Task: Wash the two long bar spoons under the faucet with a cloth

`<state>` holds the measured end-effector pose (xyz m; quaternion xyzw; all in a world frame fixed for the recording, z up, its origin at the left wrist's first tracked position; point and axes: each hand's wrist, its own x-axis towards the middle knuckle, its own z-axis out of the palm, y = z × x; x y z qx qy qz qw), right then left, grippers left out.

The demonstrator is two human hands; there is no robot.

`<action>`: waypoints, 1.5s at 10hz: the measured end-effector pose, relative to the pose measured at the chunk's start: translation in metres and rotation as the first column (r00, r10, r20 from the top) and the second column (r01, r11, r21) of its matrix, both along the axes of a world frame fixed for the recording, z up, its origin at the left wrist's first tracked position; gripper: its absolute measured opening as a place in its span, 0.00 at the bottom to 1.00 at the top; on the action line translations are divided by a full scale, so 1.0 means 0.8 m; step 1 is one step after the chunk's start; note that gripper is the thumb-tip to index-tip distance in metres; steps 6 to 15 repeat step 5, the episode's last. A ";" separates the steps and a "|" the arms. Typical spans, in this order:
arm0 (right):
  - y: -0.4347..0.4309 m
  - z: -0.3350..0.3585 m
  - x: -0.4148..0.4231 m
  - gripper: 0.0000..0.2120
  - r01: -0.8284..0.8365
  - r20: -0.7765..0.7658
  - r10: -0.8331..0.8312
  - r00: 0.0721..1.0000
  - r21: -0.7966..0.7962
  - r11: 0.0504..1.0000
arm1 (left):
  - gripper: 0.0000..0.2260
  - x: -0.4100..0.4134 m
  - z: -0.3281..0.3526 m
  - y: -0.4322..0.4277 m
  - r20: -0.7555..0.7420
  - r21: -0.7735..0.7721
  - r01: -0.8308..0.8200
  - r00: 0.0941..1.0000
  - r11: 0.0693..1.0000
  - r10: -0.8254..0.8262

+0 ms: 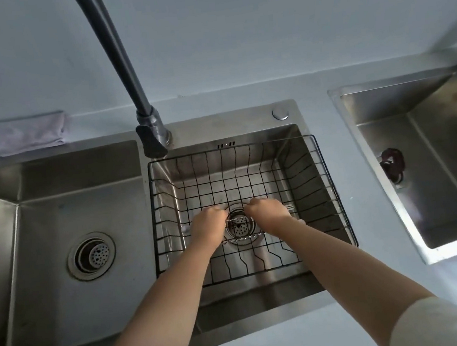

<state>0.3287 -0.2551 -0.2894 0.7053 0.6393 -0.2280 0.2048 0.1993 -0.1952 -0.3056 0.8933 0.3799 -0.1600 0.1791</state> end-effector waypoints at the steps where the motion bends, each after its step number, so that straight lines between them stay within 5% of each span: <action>1: 0.000 0.001 -0.004 0.17 0.041 -0.019 -0.041 0.999 -0.002 0.999 | 0.13 0.000 -0.002 -0.001 0.005 0.005 0.007 1.000 1.000 -0.007; 5: -0.013 0.009 -0.007 0.19 0.155 -0.049 -0.150 0.987 0.134 0.979 | 0.11 -0.004 0.013 -0.004 0.112 0.066 -0.016 0.994 0.998 0.008; 15: -0.013 0.009 -0.007 0.19 0.155 -0.049 -0.150 0.987 0.134 0.979 | 0.11 -0.004 0.013 -0.004 0.112 0.066 -0.016 0.994 0.998 0.008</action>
